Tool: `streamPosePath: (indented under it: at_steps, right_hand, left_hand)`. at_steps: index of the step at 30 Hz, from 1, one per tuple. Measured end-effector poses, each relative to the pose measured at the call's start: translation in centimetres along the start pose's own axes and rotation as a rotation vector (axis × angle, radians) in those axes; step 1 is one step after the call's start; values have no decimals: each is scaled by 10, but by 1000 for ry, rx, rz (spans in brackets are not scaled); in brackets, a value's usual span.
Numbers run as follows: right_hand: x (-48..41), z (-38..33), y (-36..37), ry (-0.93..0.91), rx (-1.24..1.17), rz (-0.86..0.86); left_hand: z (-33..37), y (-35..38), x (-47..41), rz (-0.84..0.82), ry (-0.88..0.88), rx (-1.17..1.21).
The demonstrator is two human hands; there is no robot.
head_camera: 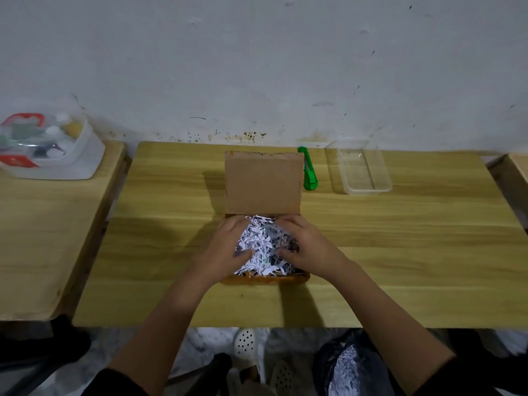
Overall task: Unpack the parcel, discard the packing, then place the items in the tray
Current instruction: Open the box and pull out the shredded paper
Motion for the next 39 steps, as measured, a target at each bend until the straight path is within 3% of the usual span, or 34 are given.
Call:
streamPosePath:
  at_steps: [4, 12, 24, 32, 39]
  right_hand:
    - [-10, 9, 31, 133, 95, -265]
    - [-21, 19, 41, 214, 155, -426]
    - [-24, 21, 47, 220, 140, -371]
    - [-18, 20, 51, 262, 172, -468]
    - [-21, 22, 59, 255, 170, -375]
  left_hand:
    - [-7, 20, -13, -262, 19, -233]
    - [-17, 43, -33, -639, 10, -321]
    - [-9, 43, -32, -466, 6, -378]
    - [-6, 48, -25, -612, -90, -299]
    - [-10, 59, -30, -519, -86, -302]
Point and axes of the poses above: each hand's wrist, its own x-axis away from the middle knuckle, its own y-axis out of the palm, z = x × y, the point moved 8 cm from there along -x, towards the middle knuckle, and after that the axes turned 8 degrees about -x, right-handed, at the moved point
